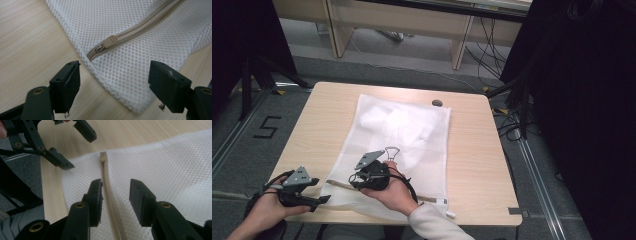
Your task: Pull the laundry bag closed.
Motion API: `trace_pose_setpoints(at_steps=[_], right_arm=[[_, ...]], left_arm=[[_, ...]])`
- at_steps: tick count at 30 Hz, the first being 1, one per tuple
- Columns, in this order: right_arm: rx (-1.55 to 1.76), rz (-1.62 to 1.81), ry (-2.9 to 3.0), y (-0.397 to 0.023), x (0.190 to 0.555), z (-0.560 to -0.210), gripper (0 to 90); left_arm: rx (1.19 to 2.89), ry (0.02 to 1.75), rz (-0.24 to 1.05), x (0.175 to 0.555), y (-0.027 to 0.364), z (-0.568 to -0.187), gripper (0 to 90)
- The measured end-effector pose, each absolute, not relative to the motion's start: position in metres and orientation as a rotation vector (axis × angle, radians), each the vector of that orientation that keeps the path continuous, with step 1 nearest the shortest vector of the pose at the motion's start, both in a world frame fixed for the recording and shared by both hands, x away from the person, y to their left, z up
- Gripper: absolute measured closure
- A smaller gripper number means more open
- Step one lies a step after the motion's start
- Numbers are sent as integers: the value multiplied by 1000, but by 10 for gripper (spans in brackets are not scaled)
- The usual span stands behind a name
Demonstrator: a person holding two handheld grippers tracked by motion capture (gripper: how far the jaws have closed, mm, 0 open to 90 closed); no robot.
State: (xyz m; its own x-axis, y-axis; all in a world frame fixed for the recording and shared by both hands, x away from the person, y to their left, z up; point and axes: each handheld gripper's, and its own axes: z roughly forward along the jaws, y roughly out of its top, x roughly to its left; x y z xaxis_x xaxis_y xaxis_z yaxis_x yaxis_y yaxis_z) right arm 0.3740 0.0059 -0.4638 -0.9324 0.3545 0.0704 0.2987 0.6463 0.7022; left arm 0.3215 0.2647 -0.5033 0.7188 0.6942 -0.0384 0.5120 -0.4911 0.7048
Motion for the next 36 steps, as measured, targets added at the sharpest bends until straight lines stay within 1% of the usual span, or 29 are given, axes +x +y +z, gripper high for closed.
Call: trace_pose_setpoints(at_steps=[10, 26, 36], right_arm=[[520, 1155, 2803, 30, 378, -466, 663], [542, 1122, 2846, 62, 385, -479, 666], [538, 1079, 2863, 76, 388, -486, 703]], left_arm=[[2188, 929, 308, 321, 264, -504, 250], [2185, 927, 299, 321, 264, -504, 245], [2194, 906, 308, 321, 264, -504, 245]])
